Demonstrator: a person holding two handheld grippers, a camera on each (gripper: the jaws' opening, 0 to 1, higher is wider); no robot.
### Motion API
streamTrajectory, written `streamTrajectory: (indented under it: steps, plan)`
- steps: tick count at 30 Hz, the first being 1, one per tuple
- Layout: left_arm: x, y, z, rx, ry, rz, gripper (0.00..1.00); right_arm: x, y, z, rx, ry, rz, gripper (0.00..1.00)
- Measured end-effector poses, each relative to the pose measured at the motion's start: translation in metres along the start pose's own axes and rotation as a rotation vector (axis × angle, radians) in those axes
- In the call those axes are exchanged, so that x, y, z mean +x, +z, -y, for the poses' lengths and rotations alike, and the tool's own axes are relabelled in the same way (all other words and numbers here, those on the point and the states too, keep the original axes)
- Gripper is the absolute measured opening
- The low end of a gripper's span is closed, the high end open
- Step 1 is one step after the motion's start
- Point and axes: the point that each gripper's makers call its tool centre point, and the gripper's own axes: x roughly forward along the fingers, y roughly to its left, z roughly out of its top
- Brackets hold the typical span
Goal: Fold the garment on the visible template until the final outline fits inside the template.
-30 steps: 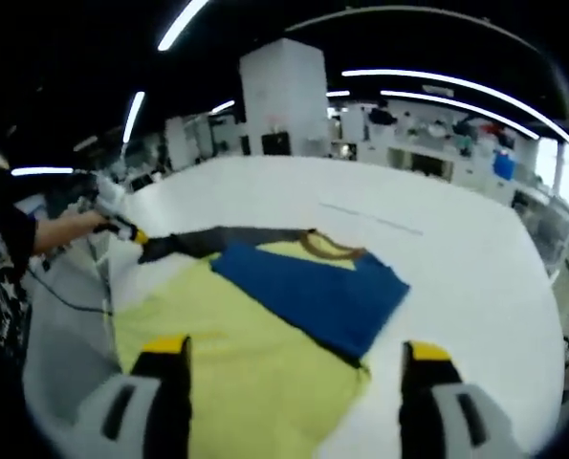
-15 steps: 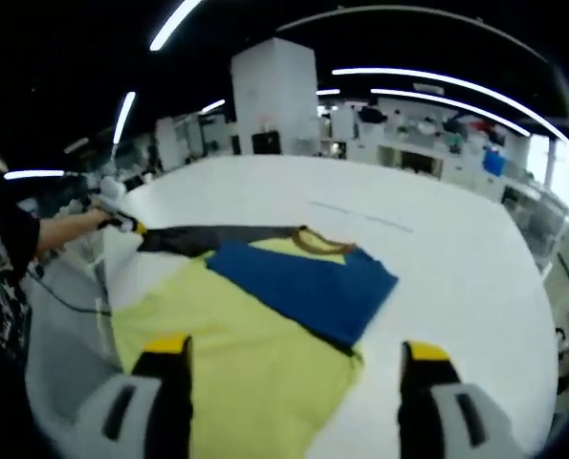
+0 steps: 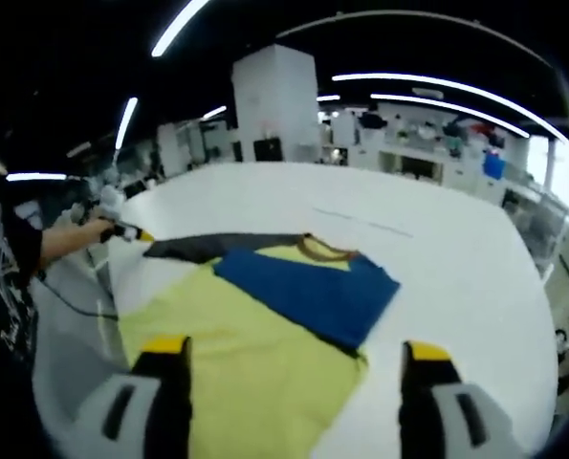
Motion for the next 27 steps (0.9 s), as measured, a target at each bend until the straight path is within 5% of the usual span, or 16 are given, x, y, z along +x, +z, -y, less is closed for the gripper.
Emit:
streamTrajectory:
  steps: [7, 18, 27]
  plan:
    - [-0.001, -0.016, 0.011, -0.081, 0.002, -0.004, 0.38, -0.004, -0.004, -0.006, -0.019, 0.017, -0.016, 0.92]
    - [0.002, -0.043, 0.004, -0.133, 0.05, -0.064, 0.31, -0.011, -0.003, -0.014, -0.029, 0.003, 0.001, 0.95]
    - [-0.002, -0.041, 0.003, -0.123, 0.099, -0.064, 0.25, -0.008, -0.002, -0.012, -0.013, -0.032, 0.013, 0.91]
